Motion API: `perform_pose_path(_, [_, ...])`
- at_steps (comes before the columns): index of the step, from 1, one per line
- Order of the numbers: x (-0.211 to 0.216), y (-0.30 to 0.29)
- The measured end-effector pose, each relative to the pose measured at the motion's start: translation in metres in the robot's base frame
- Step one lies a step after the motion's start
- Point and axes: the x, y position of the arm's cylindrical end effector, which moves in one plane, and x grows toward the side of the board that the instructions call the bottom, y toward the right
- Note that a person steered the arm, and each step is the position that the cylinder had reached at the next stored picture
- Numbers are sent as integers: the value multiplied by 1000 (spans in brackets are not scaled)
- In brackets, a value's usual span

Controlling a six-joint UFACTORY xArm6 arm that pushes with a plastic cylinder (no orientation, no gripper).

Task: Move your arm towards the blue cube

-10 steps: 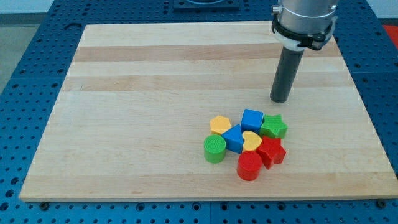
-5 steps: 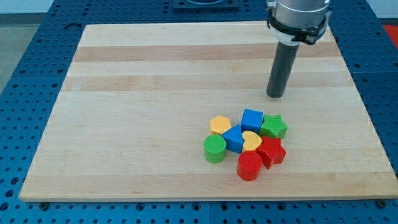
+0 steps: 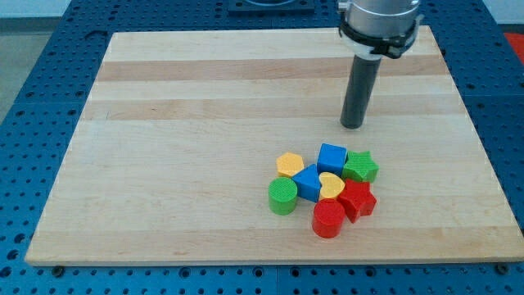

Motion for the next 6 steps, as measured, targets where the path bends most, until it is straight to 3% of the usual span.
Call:
perform_pose_path(2, [7,-39])
perform_pose_path(4, [24,-19])
perform_pose_path(6, [27,39])
